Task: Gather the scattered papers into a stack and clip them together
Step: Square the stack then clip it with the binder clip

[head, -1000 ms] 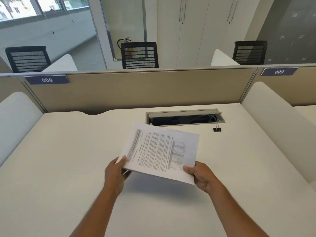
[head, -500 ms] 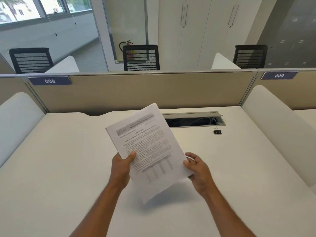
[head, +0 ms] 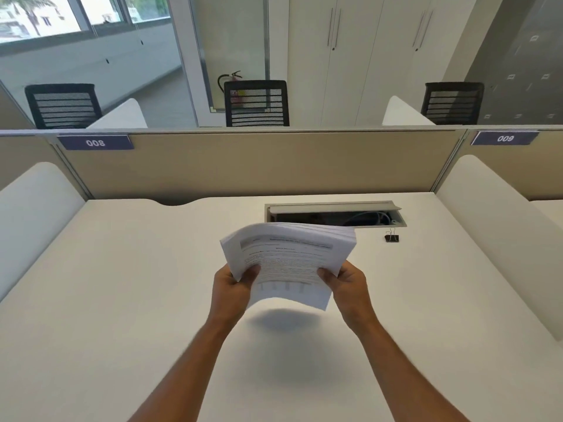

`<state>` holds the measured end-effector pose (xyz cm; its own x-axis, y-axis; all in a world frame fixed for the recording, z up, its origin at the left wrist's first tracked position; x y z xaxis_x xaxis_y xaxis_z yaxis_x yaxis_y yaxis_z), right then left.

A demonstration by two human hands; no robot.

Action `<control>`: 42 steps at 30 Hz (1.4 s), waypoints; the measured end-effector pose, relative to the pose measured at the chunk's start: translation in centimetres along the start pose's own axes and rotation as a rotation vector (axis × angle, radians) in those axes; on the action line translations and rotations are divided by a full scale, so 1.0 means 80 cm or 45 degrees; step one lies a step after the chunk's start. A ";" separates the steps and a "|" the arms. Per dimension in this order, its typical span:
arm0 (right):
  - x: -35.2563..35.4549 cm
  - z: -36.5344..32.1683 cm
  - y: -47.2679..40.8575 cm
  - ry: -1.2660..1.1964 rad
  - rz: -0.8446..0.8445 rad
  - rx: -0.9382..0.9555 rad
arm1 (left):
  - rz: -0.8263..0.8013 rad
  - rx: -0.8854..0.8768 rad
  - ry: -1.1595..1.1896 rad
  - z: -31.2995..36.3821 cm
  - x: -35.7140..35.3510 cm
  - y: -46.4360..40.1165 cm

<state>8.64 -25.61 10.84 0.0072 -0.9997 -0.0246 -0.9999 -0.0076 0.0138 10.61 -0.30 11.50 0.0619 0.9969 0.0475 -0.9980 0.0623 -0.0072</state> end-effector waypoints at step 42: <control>-0.002 0.069 -0.005 0.132 -0.057 -0.155 | 0.041 0.052 -0.121 -0.045 -0.001 0.016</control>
<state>8.98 -25.32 5.32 0.0597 -0.9954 0.0752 -0.9894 -0.0490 0.1365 9.36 -0.10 7.93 0.0307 0.9893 0.1424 -0.9992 0.0266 0.0302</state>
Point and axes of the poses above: each hand's wrist, its own y-axis away from the middle knuckle, its own x-axis out of the back of the hand, z = x × y, the point moved 8 cm from there along -y, towards the middle knuckle, and after that the axes turned 12 degrees about -z, right-handed, at the moved point
